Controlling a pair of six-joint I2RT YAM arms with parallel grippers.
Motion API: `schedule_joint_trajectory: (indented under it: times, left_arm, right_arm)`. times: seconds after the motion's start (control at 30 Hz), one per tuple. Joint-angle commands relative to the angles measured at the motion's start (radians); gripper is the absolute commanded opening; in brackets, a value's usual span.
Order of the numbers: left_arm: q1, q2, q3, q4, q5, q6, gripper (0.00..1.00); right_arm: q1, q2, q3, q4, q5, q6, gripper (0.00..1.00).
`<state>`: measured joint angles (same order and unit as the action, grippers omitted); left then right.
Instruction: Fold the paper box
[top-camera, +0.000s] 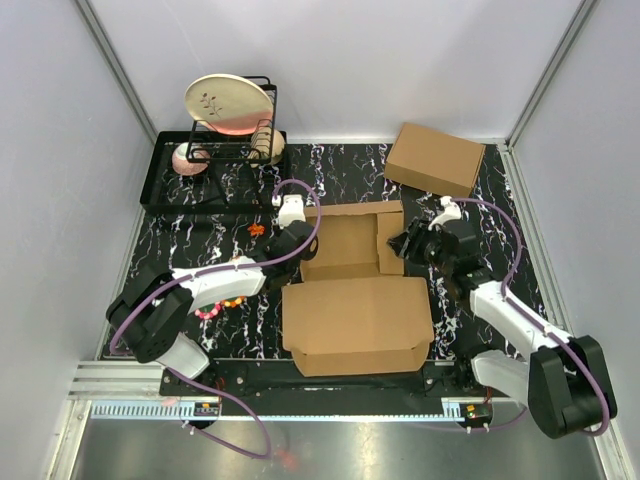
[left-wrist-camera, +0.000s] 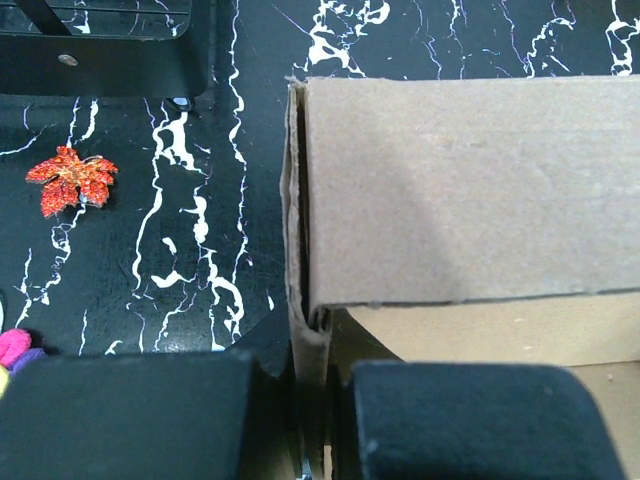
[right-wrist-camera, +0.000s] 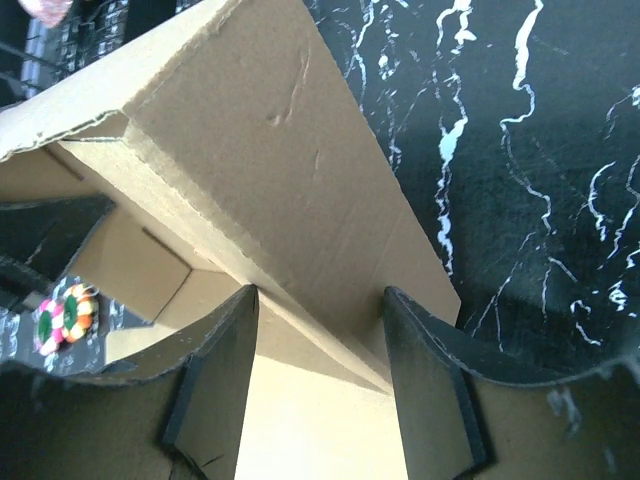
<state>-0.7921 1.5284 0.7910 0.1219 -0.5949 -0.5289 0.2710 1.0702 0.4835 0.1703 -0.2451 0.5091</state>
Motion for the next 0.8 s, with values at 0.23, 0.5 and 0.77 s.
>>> schedule_joint_trajectory:
  times: [0.23,0.5,0.77]
  left_arm:
    - [-0.050,0.016,-0.006,-0.021,0.084,0.029,0.00]
    - [-0.052,0.007,-0.003,-0.016,0.096,0.050,0.00]
    - [-0.053,-0.002,0.008,-0.031,0.093,0.063,0.00]
  right_arm:
    - [0.106,0.126,0.083,0.093,0.456,-0.106,0.56]
    - [0.163,0.226,0.109,0.130,0.625,-0.155,0.56]
    - [0.171,0.261,0.115,0.124,0.710,-0.147,0.29]
